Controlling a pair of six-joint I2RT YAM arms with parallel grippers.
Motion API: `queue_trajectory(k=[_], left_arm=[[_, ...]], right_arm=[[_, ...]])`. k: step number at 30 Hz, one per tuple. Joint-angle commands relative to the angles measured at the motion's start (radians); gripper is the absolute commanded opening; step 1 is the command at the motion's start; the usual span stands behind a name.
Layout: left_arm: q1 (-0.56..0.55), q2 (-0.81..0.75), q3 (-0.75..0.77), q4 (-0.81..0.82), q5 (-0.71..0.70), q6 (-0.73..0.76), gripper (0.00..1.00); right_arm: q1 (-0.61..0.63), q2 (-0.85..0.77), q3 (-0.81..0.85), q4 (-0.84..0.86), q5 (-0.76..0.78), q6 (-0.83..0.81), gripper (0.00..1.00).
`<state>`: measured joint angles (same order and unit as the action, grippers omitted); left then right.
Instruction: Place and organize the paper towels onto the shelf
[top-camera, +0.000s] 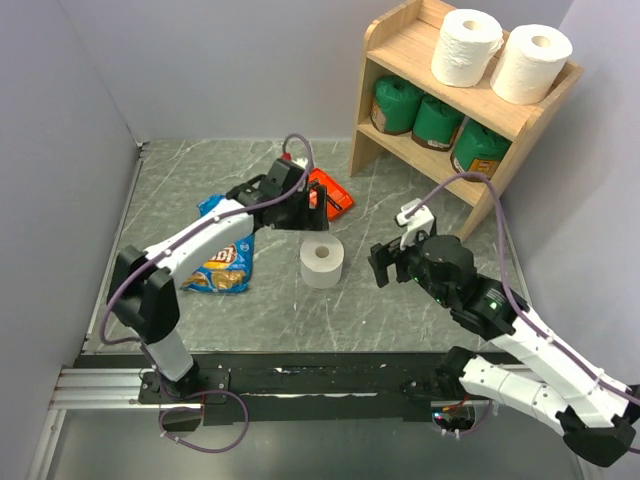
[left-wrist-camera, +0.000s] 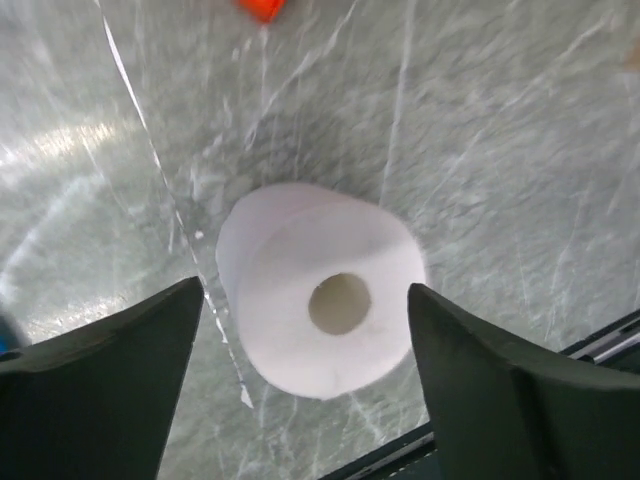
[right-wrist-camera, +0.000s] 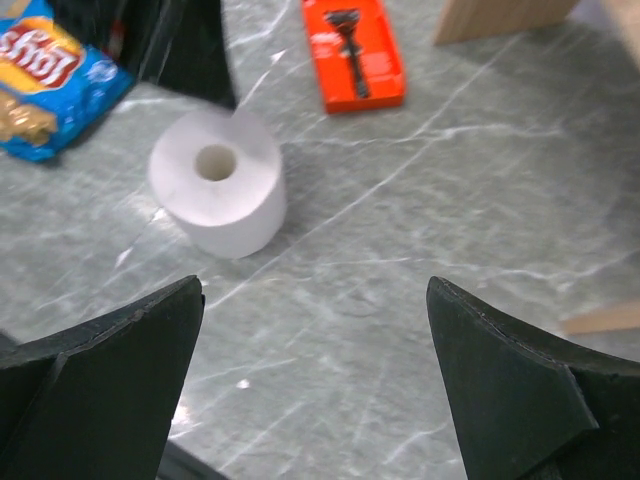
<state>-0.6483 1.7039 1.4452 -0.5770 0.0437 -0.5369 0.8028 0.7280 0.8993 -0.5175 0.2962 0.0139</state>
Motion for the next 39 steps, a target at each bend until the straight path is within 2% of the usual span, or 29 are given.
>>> queue_trajectory(k=[1,2,5,9,13,18,27,31,39], left_arm=[[0.042,-0.125,0.104,-0.047,-0.079,0.023,0.99],[0.059,-0.138,0.101,-0.061,-0.106,0.028,0.97],[0.157,-0.216,0.034,-0.063,-0.157,0.031,0.96],[0.286,-0.361,-0.161,-0.011,-0.203,0.034,0.96],[0.292,-0.522,-0.316,0.046,-0.287,0.075,0.96],[0.292,-0.631,-0.459,0.101,-0.32,0.08,0.96],[0.288,-0.671,-0.48,0.109,-0.301,0.083,0.96],[0.288,-0.682,-0.483,0.106,-0.306,0.08,0.96],[0.286,-0.699,-0.491,0.106,-0.3,0.078,0.96]], right_arm=[[0.009,0.088,0.067,0.063,-0.078,0.121,0.98],[0.009,0.114,0.087,0.074,-0.077,0.148,0.98],[0.009,0.235,0.137,0.08,-0.08,0.181,0.95],[0.021,0.44,0.222,0.067,-0.106,0.211,0.91],[0.038,0.603,0.314,0.036,-0.137,0.236,0.88],[0.056,0.804,0.43,0.001,-0.17,0.268,0.82],[0.072,1.021,0.581,-0.085,-0.14,0.293,0.77],[0.085,1.042,0.581,-0.098,-0.138,0.314,0.71],[0.088,1.088,0.589,-0.111,-0.114,0.313,0.7]])
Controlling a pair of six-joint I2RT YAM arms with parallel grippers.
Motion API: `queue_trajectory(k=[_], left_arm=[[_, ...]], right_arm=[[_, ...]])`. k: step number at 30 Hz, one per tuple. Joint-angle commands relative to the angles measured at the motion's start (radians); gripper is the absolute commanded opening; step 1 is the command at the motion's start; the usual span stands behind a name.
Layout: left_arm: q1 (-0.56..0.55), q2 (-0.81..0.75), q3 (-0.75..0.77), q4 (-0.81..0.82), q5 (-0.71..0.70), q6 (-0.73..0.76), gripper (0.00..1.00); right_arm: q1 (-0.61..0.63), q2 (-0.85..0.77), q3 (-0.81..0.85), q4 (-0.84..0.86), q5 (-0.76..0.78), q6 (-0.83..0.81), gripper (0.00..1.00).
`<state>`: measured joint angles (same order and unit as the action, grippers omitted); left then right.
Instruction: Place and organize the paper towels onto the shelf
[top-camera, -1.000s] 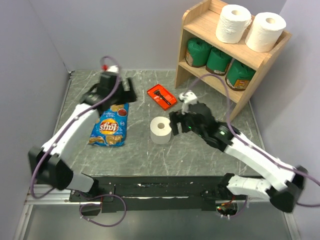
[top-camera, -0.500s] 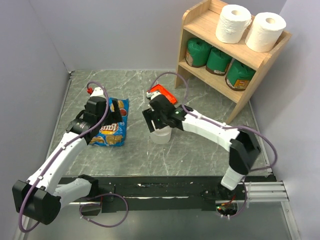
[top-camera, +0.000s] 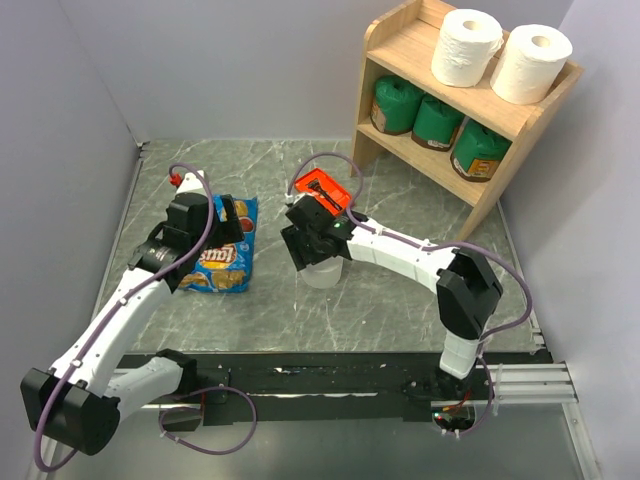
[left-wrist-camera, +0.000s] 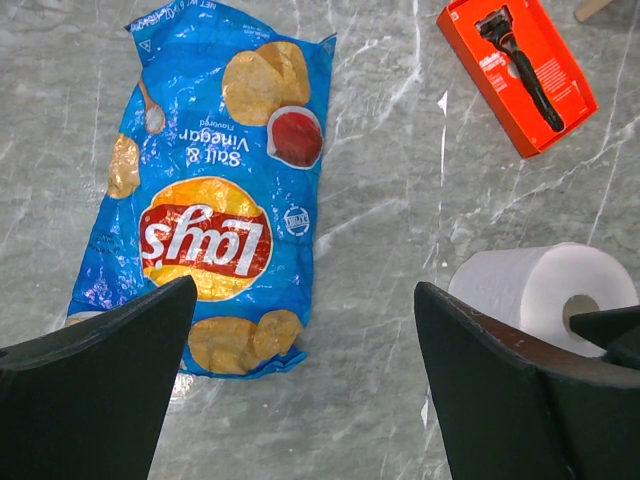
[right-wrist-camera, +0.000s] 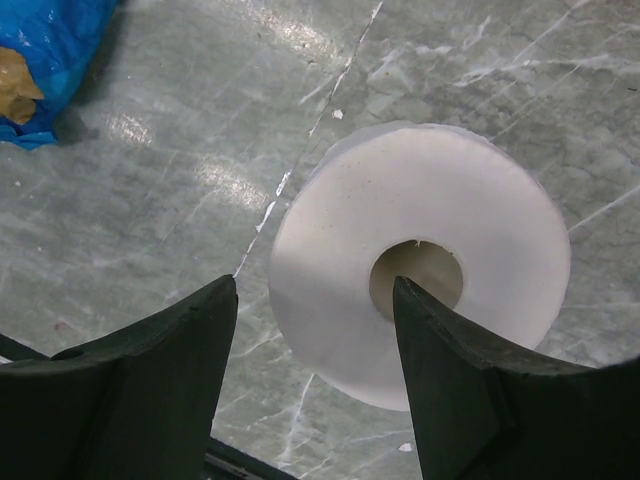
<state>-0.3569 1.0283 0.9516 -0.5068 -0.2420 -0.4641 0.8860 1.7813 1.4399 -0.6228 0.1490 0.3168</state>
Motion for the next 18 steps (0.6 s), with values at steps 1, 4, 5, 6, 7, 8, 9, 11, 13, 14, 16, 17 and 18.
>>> queue_trajectory(k=[1,4,5,6,7,8,9,11,13,14,16,17,18], left_arm=[[-0.005,-0.024,0.004,0.036,-0.019,0.005,0.96],[-0.005,-0.028,-0.001,0.04,-0.02,0.008,0.96],[-0.005,-0.028,-0.002,0.039,-0.025,0.007,0.96],[-0.005,-0.028,-0.001,0.039,-0.026,0.007,0.96],[-0.005,-0.028,-0.001,0.037,-0.028,0.007,0.96],[-0.004,-0.027,-0.001,0.037,-0.032,0.005,0.96],[-0.005,-0.027,-0.001,0.037,-0.034,0.007,0.96],[-0.005,-0.027,0.001,0.037,-0.036,0.005,0.96],[-0.005,-0.025,0.001,0.037,-0.036,0.007,0.96],[-0.005,-0.025,-0.001,0.037,-0.037,0.005,0.96],[-0.005,-0.025,0.001,0.036,-0.04,0.005,0.96],[-0.005,-0.025,-0.001,0.036,-0.04,0.005,0.96],[-0.005,-0.027,0.001,0.034,-0.04,0.005,0.96]], right_arm=[[0.005,0.036,0.051,-0.005,0.037,0.001,0.7],[0.005,0.05,0.054,-0.014,0.055,-0.018,0.7],[0.005,0.053,0.056,-0.017,0.063,-0.024,0.68],[0.007,0.053,0.054,-0.02,0.072,-0.03,0.67],[0.007,0.053,0.053,-0.017,0.083,-0.042,0.61],[0.008,0.046,0.048,-0.014,0.089,-0.048,0.57],[0.01,0.041,0.045,-0.009,0.093,-0.057,0.53],[0.013,0.026,0.031,0.014,0.098,-0.094,0.41],[0.022,0.014,0.028,0.02,0.106,-0.154,0.32],[0.027,0.0,0.033,0.015,0.121,-0.179,0.31],[0.039,-0.025,0.063,0.006,0.141,-0.276,0.26],[0.042,-0.057,0.079,-0.005,0.176,-0.307,0.26],[0.045,-0.074,0.099,-0.011,0.194,-0.358,0.25]])
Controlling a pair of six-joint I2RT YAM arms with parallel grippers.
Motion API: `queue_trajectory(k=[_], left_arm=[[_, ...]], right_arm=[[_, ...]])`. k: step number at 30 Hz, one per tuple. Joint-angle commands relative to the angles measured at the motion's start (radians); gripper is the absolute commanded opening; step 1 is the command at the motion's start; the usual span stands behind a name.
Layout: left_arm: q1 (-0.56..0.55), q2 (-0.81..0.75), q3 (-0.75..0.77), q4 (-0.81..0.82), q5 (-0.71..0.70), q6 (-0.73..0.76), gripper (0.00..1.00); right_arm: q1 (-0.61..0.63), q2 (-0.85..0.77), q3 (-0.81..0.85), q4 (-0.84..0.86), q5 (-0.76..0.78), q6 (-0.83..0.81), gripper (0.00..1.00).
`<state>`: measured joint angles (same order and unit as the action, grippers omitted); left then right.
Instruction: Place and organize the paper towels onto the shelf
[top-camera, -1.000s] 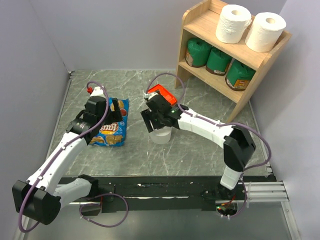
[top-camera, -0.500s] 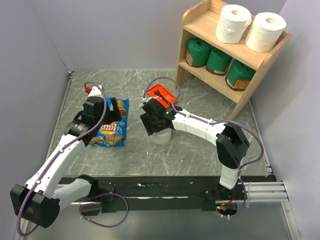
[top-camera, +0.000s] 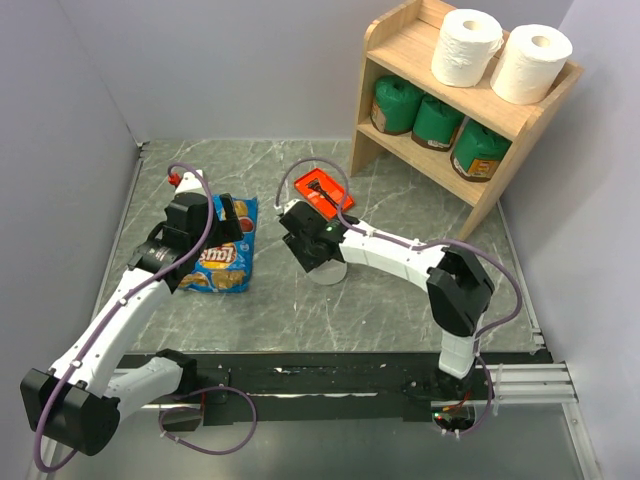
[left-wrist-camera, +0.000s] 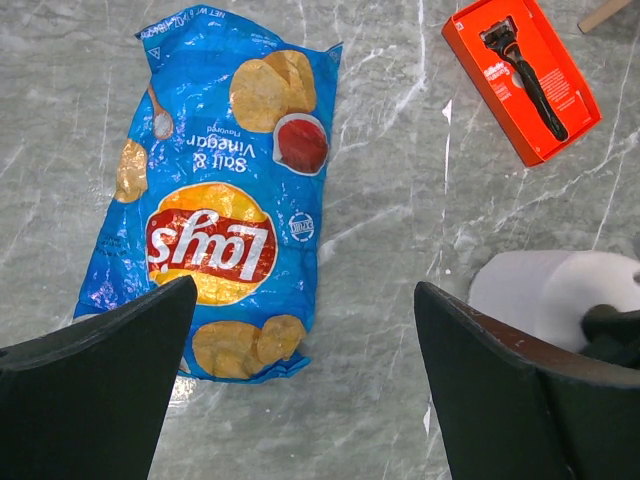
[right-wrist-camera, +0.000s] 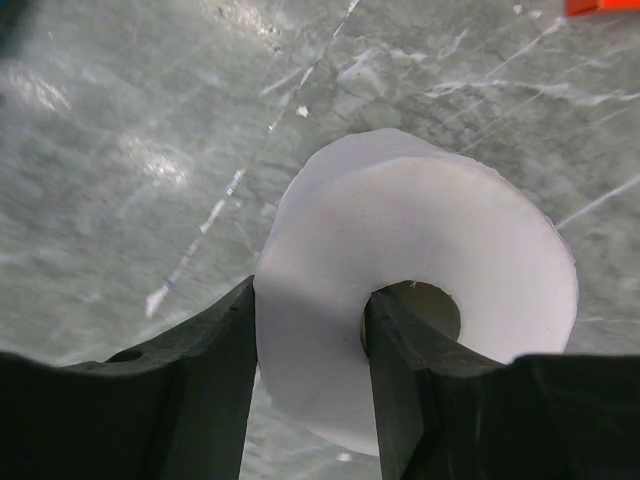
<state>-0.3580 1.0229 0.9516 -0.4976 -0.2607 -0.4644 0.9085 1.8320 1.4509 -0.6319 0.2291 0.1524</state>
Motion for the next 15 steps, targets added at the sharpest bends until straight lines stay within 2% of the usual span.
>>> queue_trajectory(k=[1,3,7,12,15], left_arm=[[-0.004,-0.02,0.001,0.025,-0.02,0.006,0.96],[-0.004,-0.023,-0.001,0.025,-0.02,0.006,0.96],[-0.004,-0.027,-0.001,0.031,-0.008,0.006,0.96],[-0.004,-0.026,-0.004,0.036,0.008,0.004,0.96],[-0.004,-0.023,-0.004,0.037,0.018,0.001,0.96]], right_arm=[[0.027,-0.143,0.13,-0.008,0.131,-0.277,0.24],[0.029,-0.2,0.175,-0.006,0.186,-0.358,0.24],[0.029,-0.29,0.275,0.037,0.162,-0.669,0.26],[-0.008,-0.332,0.304,0.224,0.223,-1.061,0.26],[-0.074,-0.323,0.388,0.287,0.187,-1.158,0.27]])
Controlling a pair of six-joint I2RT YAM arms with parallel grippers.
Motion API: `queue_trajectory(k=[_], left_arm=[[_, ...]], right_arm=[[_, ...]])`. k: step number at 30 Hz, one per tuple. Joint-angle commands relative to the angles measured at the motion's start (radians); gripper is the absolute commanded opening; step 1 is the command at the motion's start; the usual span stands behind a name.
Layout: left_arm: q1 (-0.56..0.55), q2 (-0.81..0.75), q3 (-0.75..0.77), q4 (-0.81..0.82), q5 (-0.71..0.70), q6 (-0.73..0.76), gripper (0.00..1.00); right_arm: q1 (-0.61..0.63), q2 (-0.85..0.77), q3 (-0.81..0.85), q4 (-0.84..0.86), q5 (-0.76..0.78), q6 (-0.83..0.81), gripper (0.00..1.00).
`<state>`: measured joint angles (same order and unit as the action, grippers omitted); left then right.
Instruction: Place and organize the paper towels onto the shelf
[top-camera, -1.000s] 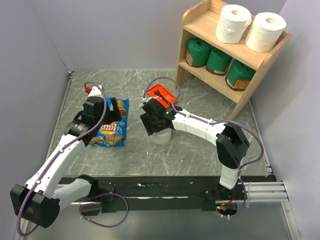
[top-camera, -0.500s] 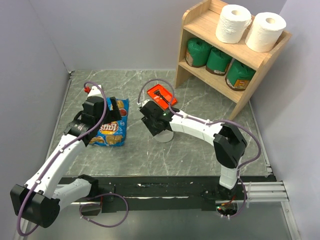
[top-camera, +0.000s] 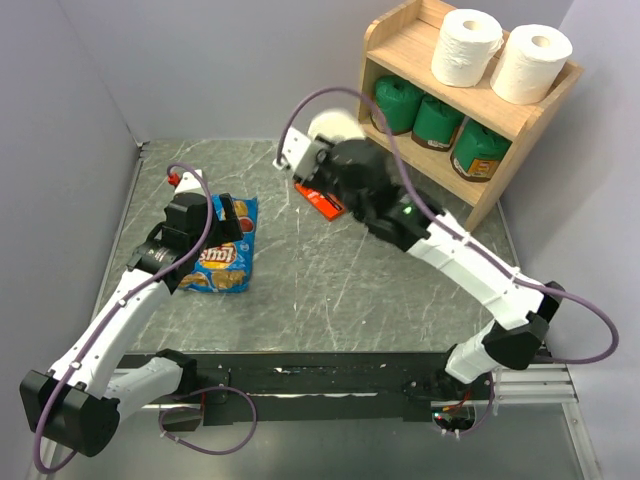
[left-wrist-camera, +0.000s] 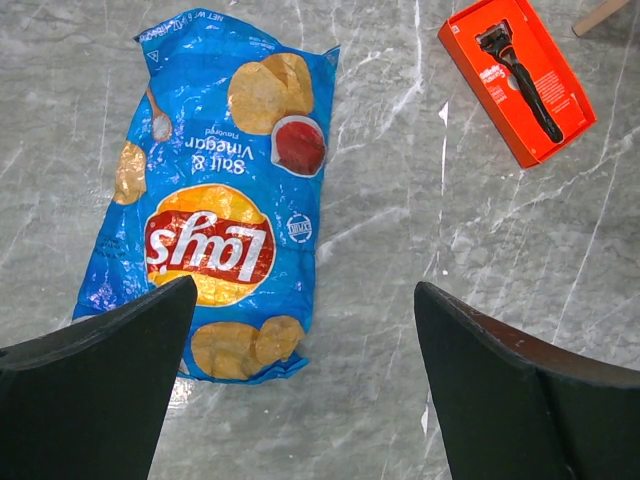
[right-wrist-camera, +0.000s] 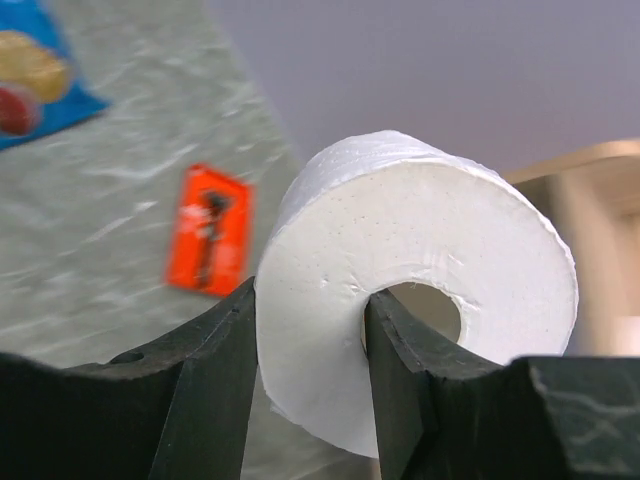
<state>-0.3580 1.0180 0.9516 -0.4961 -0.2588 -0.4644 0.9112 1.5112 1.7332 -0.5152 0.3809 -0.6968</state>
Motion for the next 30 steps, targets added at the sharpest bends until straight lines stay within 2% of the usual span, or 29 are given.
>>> queue_trajectory(k=[1,9,13,30], left_arm=[[-0.002,-0.018,-0.004,0.034,0.018,0.001,0.96],[-0.006,-0.015,-0.005,0.041,0.032,0.0,0.96],[-0.007,-0.012,-0.005,0.037,0.03,0.0,0.96],[-0.009,-0.006,-0.007,0.042,0.027,-0.002,0.96]], right_arm=[[-0.09,0.006,0.129,0.182,0.0,-0.328,0.27],[-0.25,0.084,0.359,0.155,-0.109,-0.466,0.3],[-0.296,0.139,0.463,0.101,-0.14,-0.471,0.3],[-0.394,0.236,0.489,0.216,-0.122,-0.53,0.33]])
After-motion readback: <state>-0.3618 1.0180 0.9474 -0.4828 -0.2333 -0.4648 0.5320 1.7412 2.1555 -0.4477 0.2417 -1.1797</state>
